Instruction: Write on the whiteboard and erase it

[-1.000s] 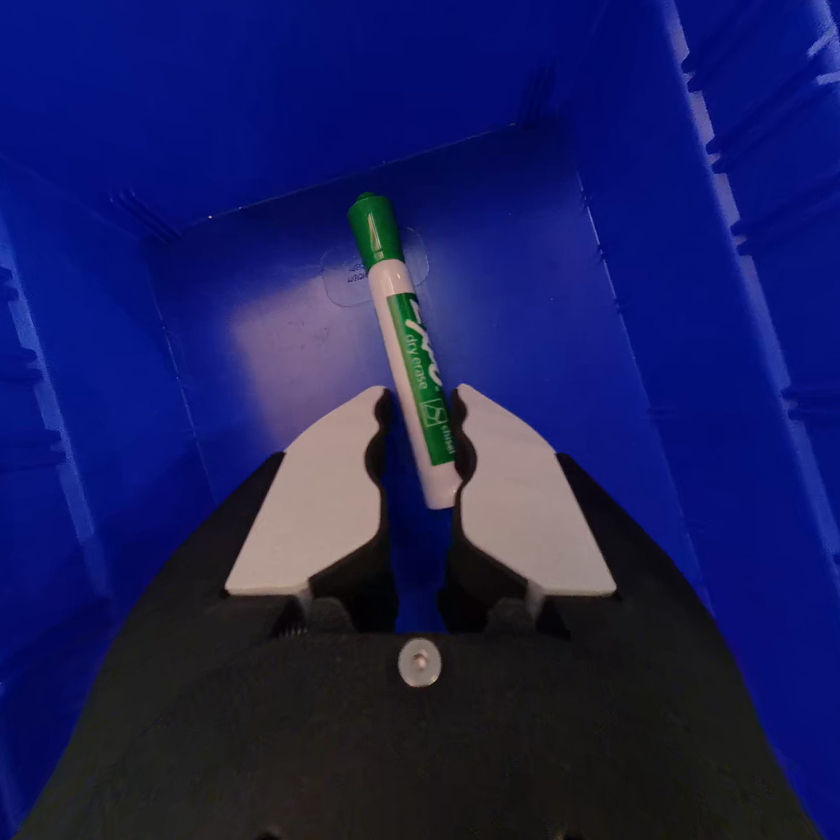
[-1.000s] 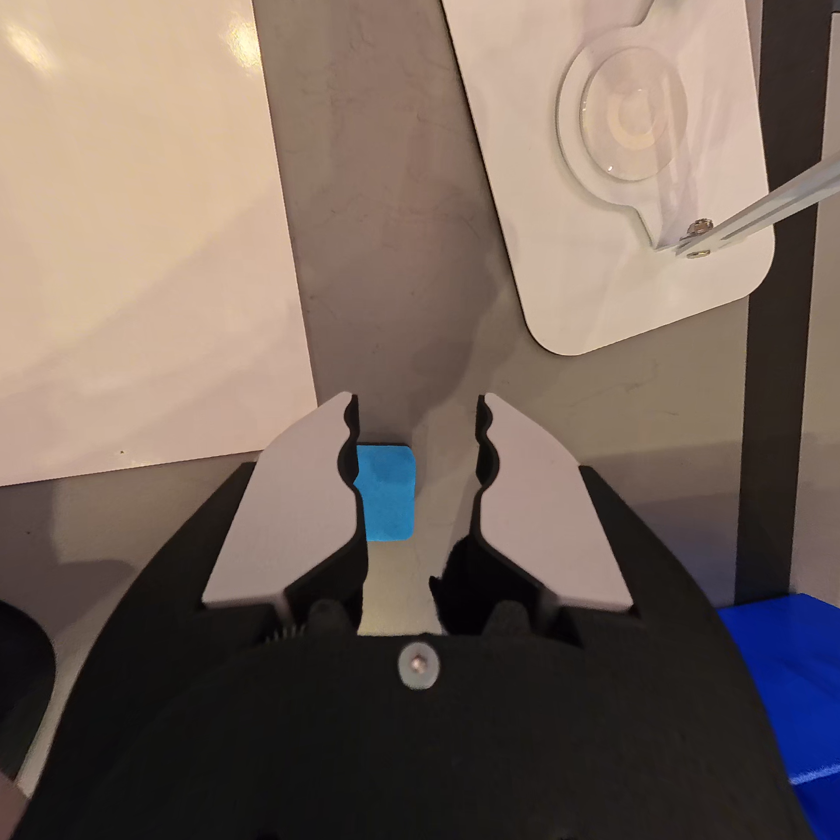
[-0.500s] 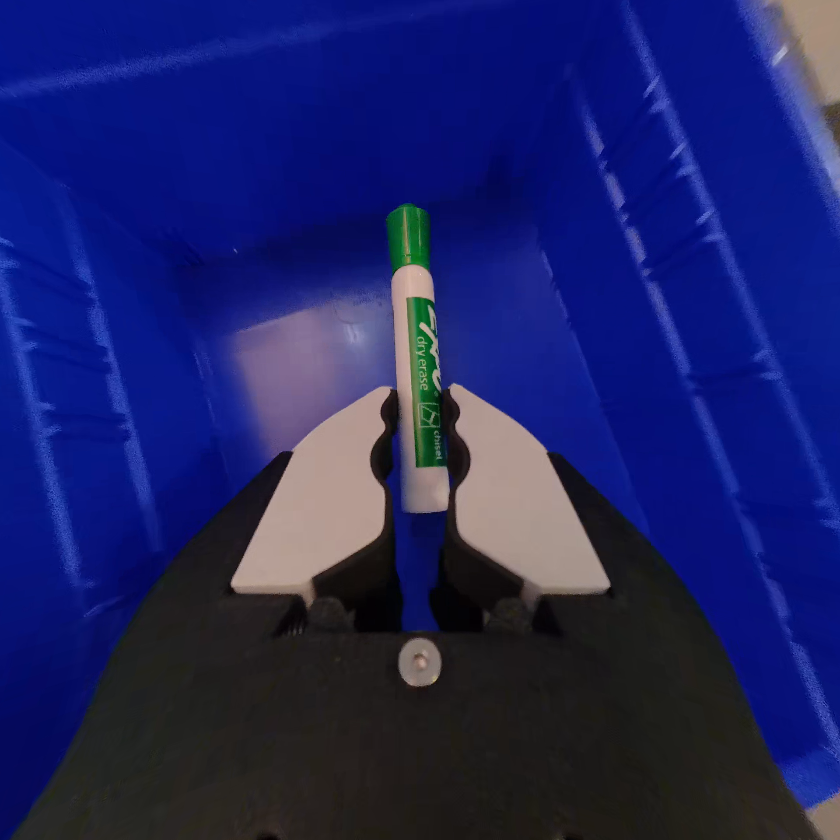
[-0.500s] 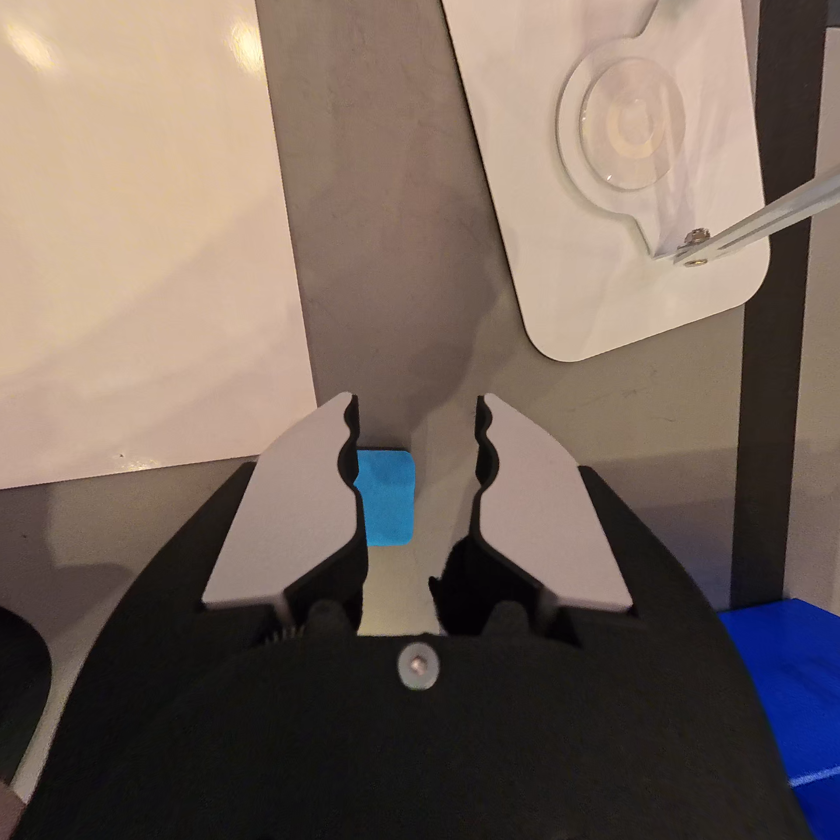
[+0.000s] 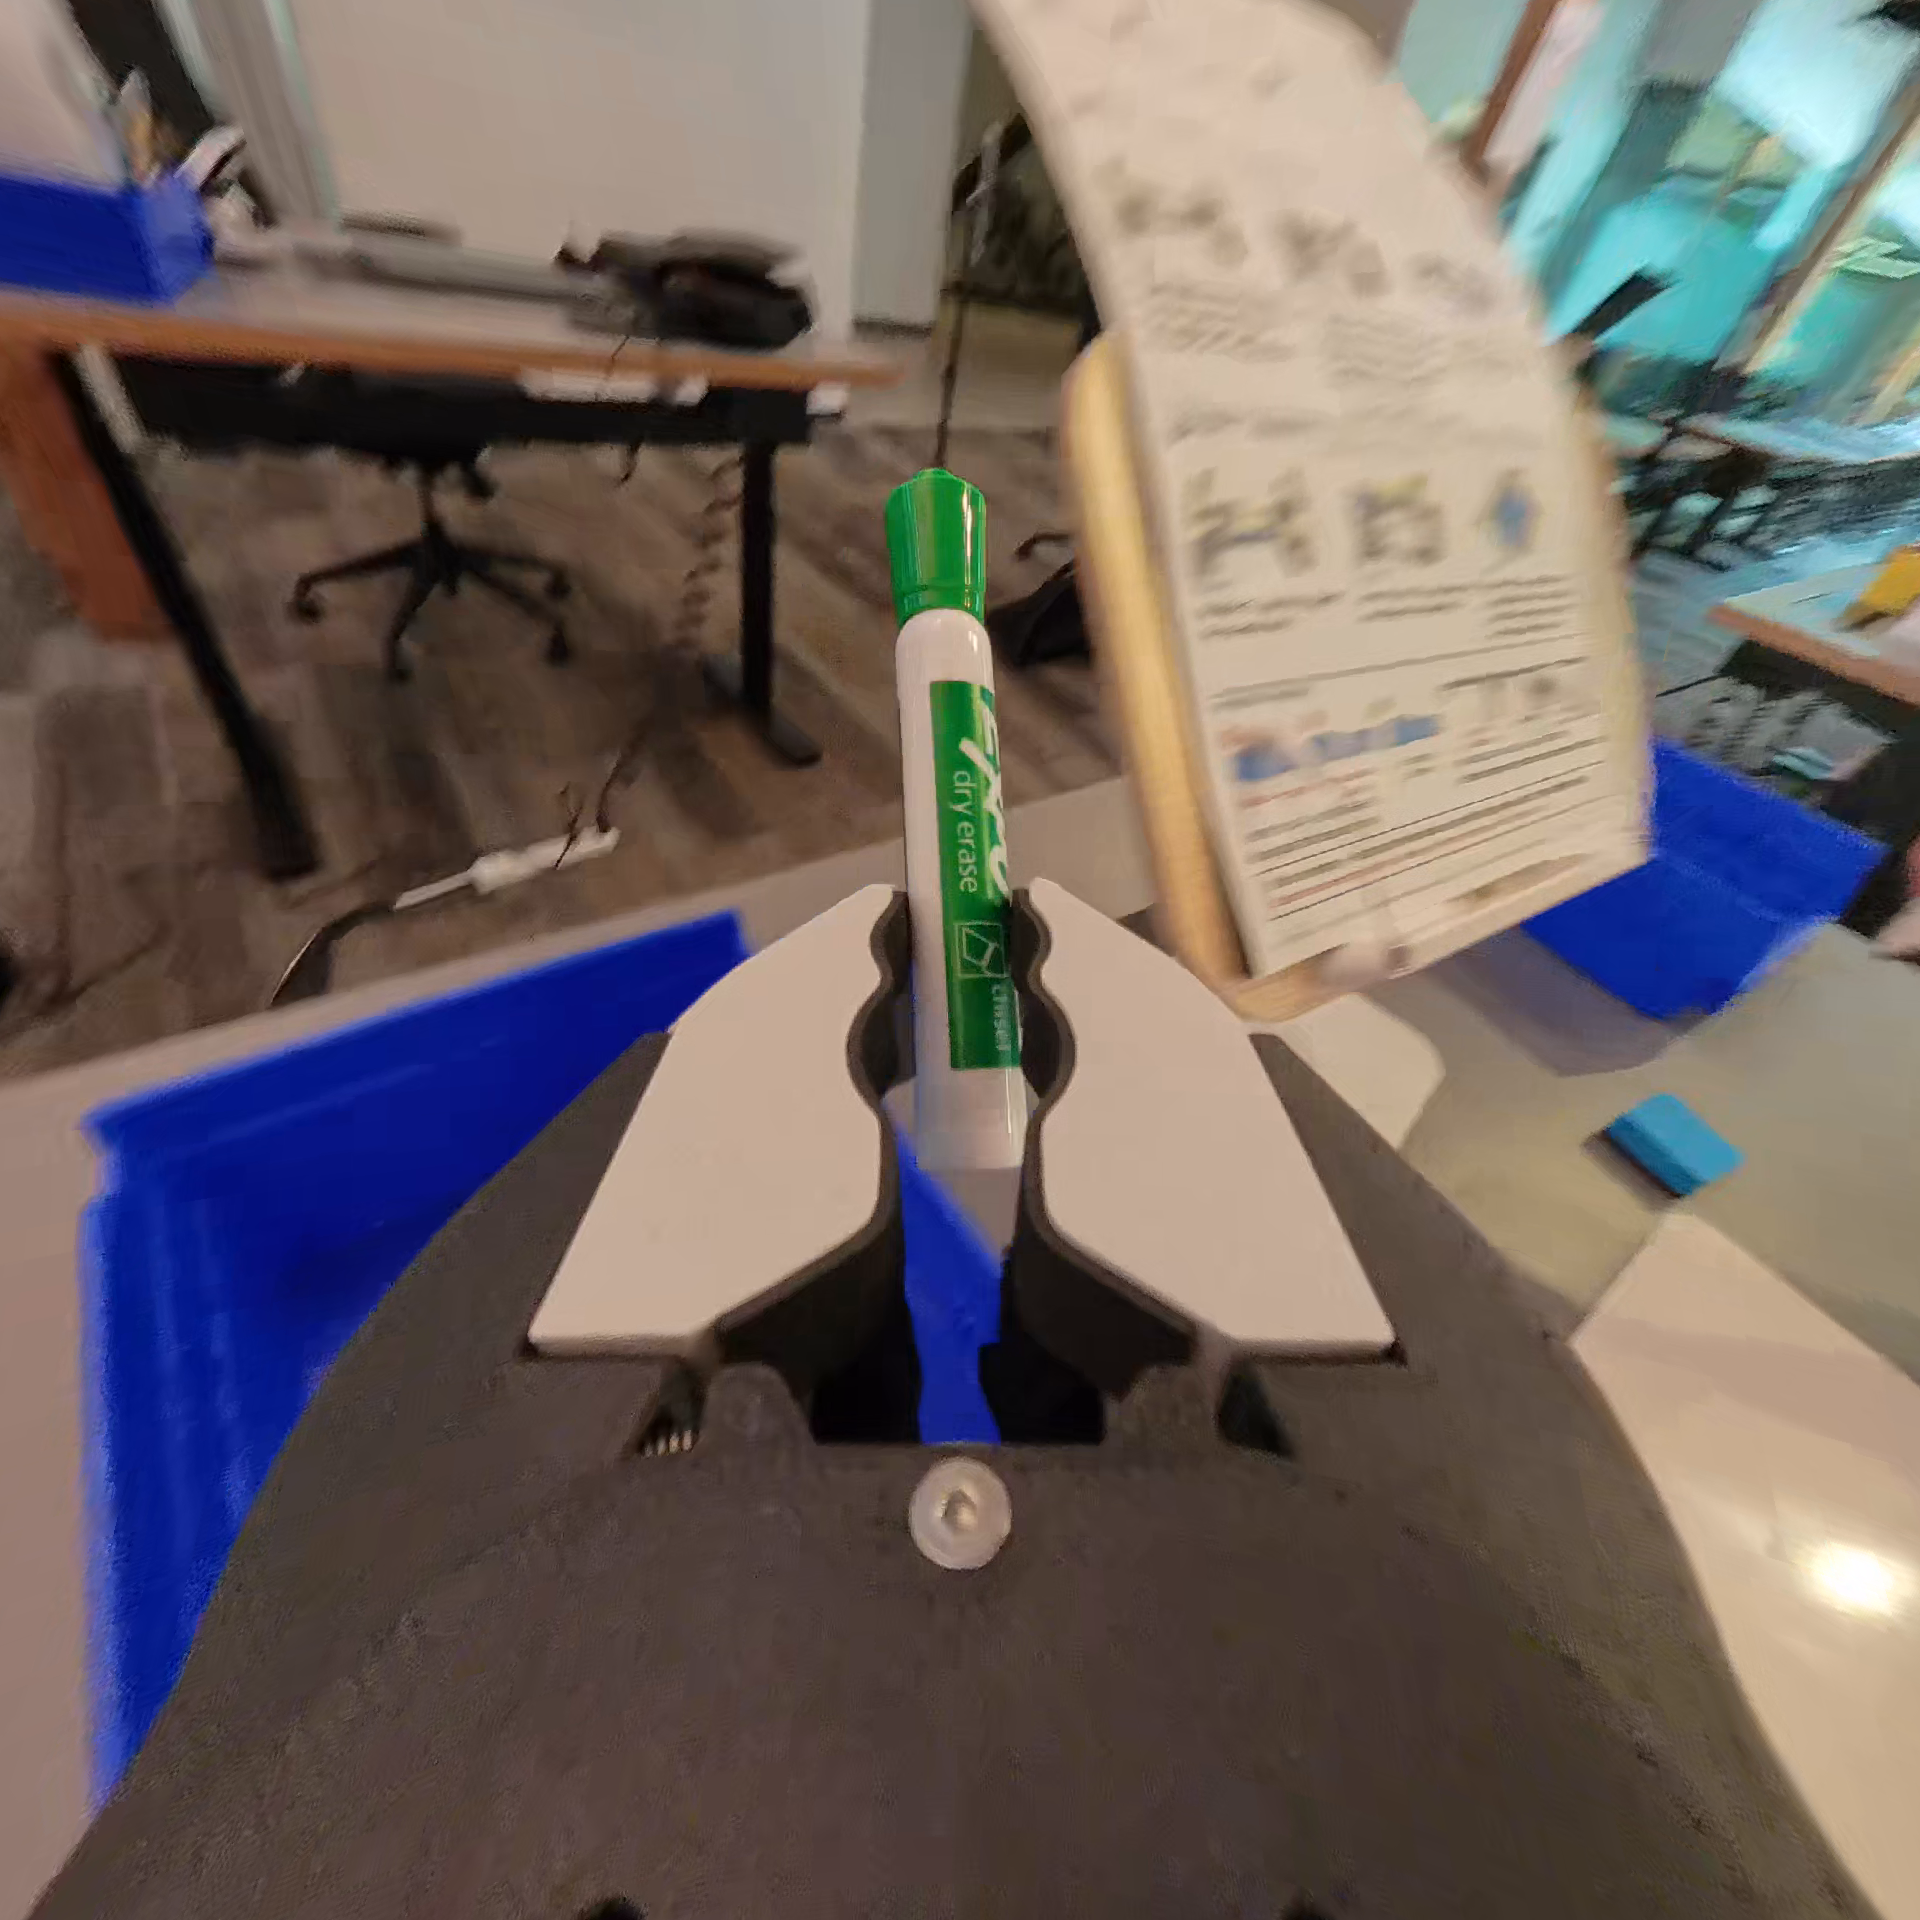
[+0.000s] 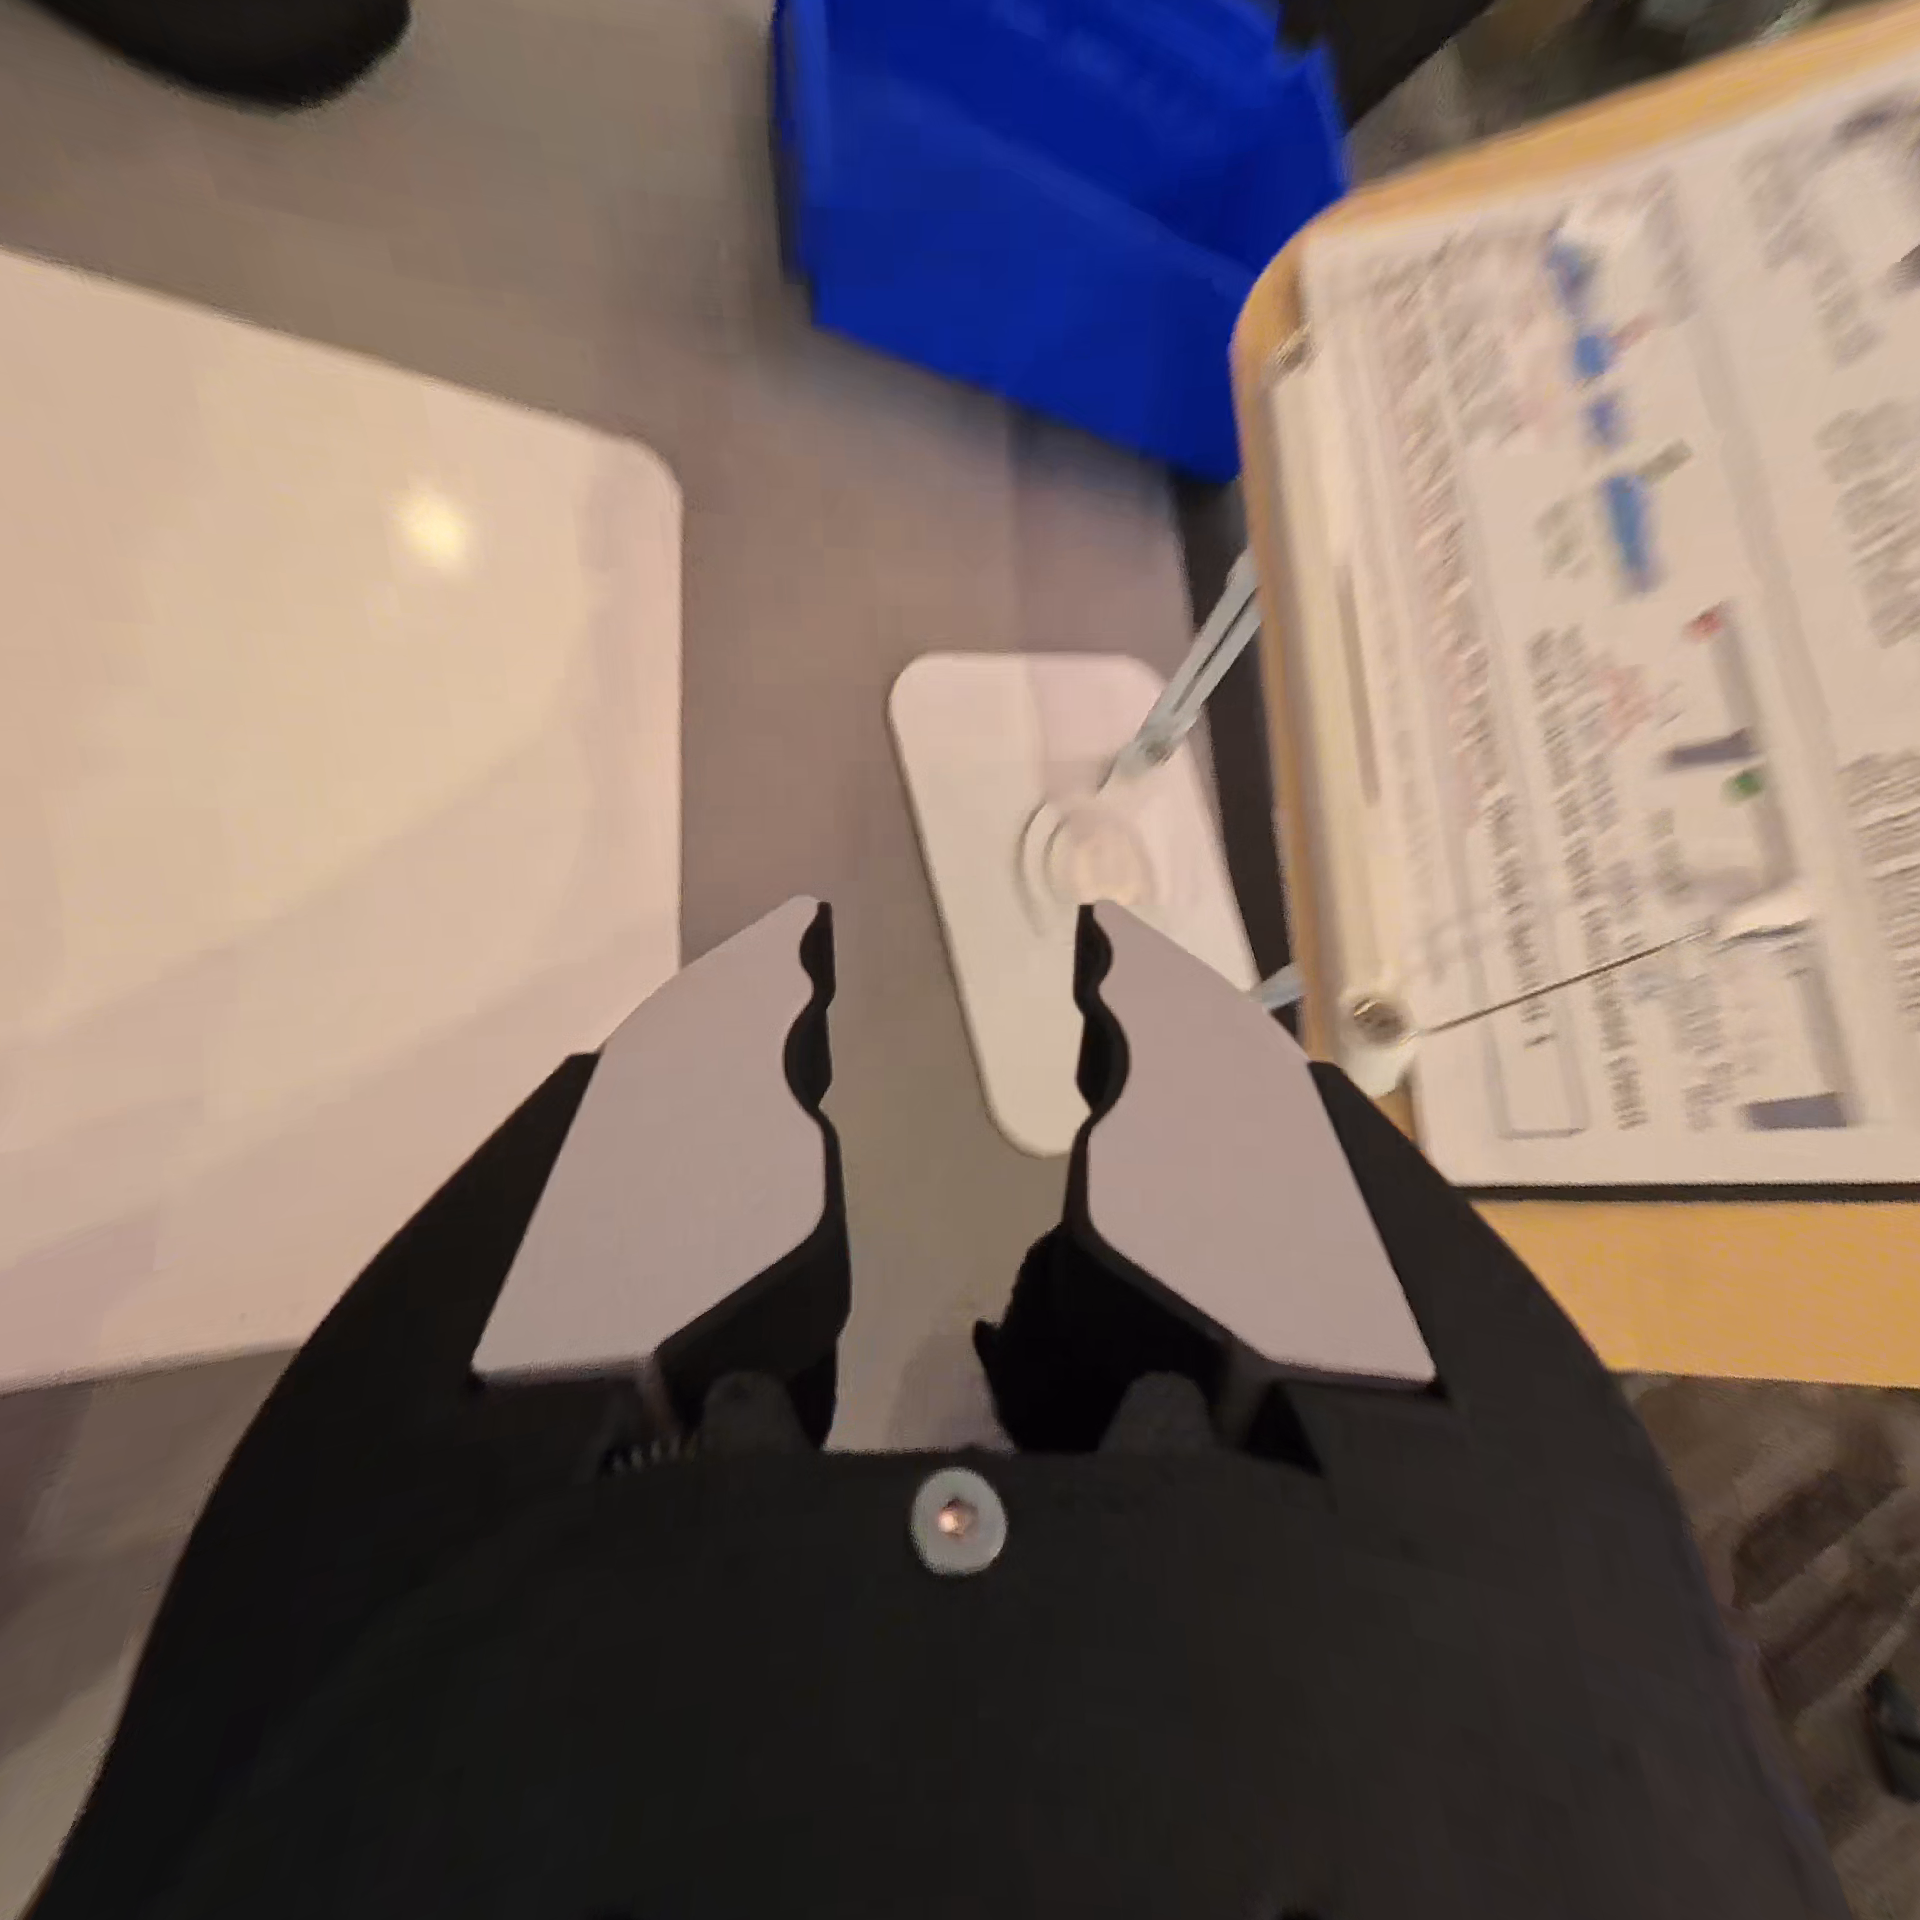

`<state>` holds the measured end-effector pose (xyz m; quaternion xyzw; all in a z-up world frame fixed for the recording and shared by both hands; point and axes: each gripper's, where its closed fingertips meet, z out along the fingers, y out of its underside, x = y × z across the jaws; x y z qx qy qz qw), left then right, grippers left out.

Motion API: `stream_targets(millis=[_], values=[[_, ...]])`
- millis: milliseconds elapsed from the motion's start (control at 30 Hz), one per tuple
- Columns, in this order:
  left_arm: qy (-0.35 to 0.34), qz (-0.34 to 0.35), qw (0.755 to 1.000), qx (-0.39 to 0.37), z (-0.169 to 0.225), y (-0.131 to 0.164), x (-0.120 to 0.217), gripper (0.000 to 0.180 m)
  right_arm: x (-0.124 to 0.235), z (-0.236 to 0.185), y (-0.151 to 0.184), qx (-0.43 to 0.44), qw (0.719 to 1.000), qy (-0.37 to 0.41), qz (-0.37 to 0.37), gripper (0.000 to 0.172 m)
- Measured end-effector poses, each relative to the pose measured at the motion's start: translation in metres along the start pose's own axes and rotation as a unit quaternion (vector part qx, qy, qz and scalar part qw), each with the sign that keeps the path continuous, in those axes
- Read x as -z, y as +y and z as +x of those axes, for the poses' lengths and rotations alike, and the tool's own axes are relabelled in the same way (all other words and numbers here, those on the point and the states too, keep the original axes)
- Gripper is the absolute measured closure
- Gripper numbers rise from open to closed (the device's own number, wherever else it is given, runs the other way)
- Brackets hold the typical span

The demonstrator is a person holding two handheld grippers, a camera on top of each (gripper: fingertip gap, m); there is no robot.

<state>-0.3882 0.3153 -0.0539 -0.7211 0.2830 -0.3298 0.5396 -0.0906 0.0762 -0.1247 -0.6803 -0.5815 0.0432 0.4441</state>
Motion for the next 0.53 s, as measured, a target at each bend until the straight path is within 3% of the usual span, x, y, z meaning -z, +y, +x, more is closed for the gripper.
stream_targets(millis=[233,400,533], values=[[0.181,0.085,0.979,-0.026,0.135,-0.039,0.000,0.161,0.008,0.033,-0.080,0.020,0.976,0.175,0.130,0.115],[0.318,0.094,0.943,0.018,0.235,-0.018,-0.024,0.161,-0.002,0.032,-0.109,0.013,0.955,0.232,0.185,0.110],[0.390,0.086,0.914,0.076,0.284,0.005,-0.039,0.161,-0.015,0.030,-0.119,0.002,0.940,0.272,0.206,0.105]])
